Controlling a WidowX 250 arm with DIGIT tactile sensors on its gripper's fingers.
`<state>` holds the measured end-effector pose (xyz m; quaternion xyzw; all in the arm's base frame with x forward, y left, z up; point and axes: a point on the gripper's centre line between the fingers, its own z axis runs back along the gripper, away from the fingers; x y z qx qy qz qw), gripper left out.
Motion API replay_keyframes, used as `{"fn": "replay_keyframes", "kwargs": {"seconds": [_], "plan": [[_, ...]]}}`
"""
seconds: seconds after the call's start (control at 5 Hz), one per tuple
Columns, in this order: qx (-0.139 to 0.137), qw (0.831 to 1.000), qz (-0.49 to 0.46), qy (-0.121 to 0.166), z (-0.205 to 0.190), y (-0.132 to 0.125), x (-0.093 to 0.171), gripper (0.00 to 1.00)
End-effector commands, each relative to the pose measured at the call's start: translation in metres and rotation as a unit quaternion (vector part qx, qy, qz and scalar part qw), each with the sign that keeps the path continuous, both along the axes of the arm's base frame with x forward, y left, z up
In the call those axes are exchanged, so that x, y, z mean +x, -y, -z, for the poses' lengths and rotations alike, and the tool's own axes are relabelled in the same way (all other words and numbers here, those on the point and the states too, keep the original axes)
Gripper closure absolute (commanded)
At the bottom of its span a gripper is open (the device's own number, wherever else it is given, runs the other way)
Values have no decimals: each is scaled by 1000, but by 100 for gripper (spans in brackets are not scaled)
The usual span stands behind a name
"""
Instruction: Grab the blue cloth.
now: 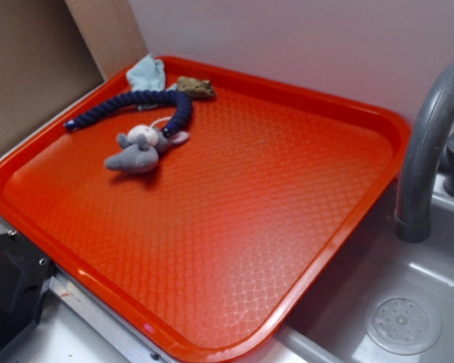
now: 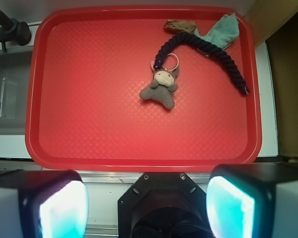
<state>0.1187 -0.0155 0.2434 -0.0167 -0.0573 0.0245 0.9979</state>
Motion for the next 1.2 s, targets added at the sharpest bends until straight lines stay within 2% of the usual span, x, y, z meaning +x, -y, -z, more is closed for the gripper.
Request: {"fn": "replay_keyframes", "kwargs": {"seconds": [0.0, 0.2, 0.4, 0.6, 0.8, 1.0], "plan": [[0, 1000, 0, 0, 0, 0, 0, 0], [-8, 999, -48, 9, 32, -14, 50, 0], [6, 992, -104, 64, 45, -50, 91, 0], [21, 975, -178, 132, 67, -90, 109, 0], [37, 969, -210, 123, 94, -114, 113, 0], [37, 969, -210, 123, 94, -114, 113, 0]]}}
